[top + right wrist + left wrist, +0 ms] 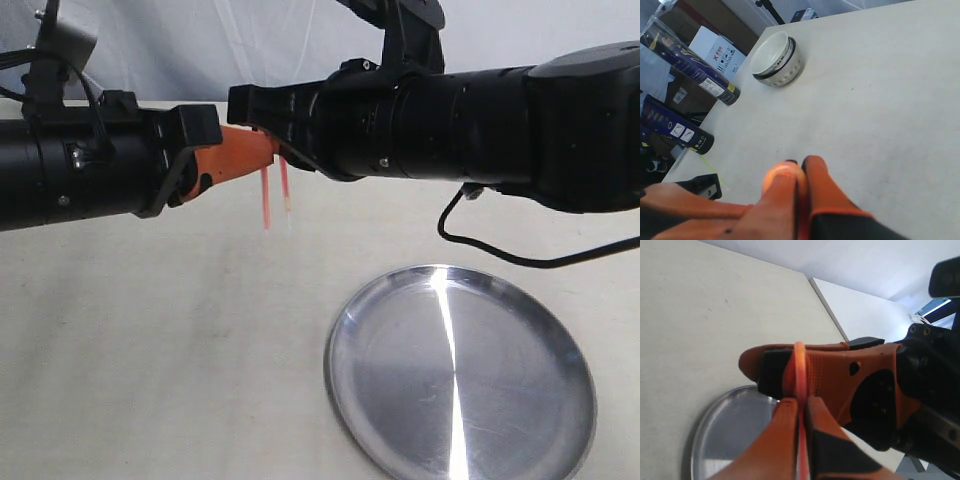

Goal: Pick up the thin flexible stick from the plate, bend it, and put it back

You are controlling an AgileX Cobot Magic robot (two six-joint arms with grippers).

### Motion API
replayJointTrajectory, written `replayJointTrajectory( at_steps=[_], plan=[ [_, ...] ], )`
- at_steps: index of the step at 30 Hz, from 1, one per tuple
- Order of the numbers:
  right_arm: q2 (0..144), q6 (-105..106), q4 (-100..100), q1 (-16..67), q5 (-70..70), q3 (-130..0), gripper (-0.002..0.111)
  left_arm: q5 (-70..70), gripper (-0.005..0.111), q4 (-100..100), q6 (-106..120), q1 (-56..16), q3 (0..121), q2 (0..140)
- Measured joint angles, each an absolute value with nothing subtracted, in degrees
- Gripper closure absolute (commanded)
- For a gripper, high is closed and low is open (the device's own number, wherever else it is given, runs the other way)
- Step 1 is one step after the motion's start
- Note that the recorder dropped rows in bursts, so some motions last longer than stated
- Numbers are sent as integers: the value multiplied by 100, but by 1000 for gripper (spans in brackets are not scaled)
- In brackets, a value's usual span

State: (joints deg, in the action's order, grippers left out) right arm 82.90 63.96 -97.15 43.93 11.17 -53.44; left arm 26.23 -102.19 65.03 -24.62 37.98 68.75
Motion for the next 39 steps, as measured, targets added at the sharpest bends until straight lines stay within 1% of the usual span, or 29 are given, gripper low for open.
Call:
replayJointTrajectory(
  at_steps=[36, 37, 39],
  plan=[
    [8275, 6509, -9541, 4437, 779, -5388, 109, 2573, 106, -10219, 6583, -2462, 3888, 6923],
    [8275, 6509, -9536, 4437, 768, -5388, 109, 2573, 106, -10219, 6583, -2462, 3888, 6923],
    [8275, 6509, -9512, 4446, 753, -5388, 109, 2573, 101, -10219, 6583, -2462, 3888, 6923]
  ],
)
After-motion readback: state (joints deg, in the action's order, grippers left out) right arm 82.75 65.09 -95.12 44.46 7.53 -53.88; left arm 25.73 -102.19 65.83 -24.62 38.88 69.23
